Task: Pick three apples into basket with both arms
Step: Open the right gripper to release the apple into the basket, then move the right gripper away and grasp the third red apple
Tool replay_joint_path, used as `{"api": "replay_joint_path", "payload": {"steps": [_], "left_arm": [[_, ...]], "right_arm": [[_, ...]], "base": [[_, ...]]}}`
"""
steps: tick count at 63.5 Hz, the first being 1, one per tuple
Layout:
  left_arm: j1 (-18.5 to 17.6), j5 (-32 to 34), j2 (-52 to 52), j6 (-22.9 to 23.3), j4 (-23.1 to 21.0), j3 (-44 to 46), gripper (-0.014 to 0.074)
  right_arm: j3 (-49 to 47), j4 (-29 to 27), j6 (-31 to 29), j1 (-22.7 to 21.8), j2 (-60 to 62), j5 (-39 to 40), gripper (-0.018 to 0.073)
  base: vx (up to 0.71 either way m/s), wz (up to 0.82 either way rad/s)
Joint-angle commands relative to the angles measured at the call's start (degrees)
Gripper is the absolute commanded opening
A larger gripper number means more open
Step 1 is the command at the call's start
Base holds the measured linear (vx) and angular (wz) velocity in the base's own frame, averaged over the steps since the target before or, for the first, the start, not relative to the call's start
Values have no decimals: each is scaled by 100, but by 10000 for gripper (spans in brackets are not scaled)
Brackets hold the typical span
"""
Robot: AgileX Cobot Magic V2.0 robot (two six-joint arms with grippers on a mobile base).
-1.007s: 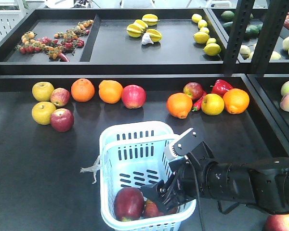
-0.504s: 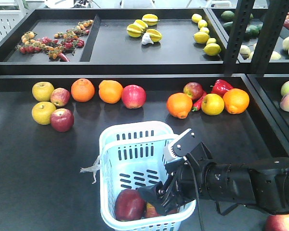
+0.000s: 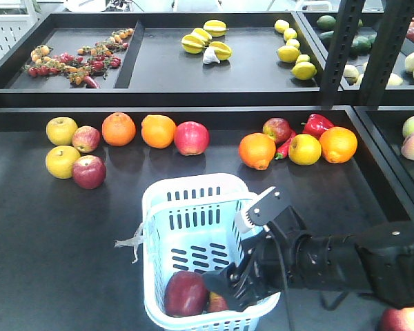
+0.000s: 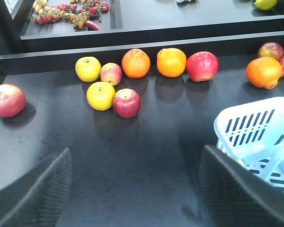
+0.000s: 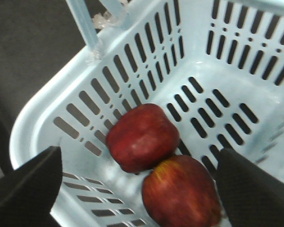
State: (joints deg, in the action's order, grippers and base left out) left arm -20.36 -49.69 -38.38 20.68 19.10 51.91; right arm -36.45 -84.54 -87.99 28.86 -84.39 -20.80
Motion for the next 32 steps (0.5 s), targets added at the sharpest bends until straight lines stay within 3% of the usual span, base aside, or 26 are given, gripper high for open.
{"api": "replay_joint_path", "payload": {"steps": [1,15,32], "left_arm": [[-9,334,4,46,91,175,544],[-9,334,4,46,91,175,544],[-9,334,4,46,91,175,544]], "right_arm": [[-213,1261,1227,-10,524,230,619],[-213,3798,3859,-25,1554,393,614],[-213,8201,8008,-25,2116,-11,608]], "base": [[0,0],[0,0],[0,0]]}}
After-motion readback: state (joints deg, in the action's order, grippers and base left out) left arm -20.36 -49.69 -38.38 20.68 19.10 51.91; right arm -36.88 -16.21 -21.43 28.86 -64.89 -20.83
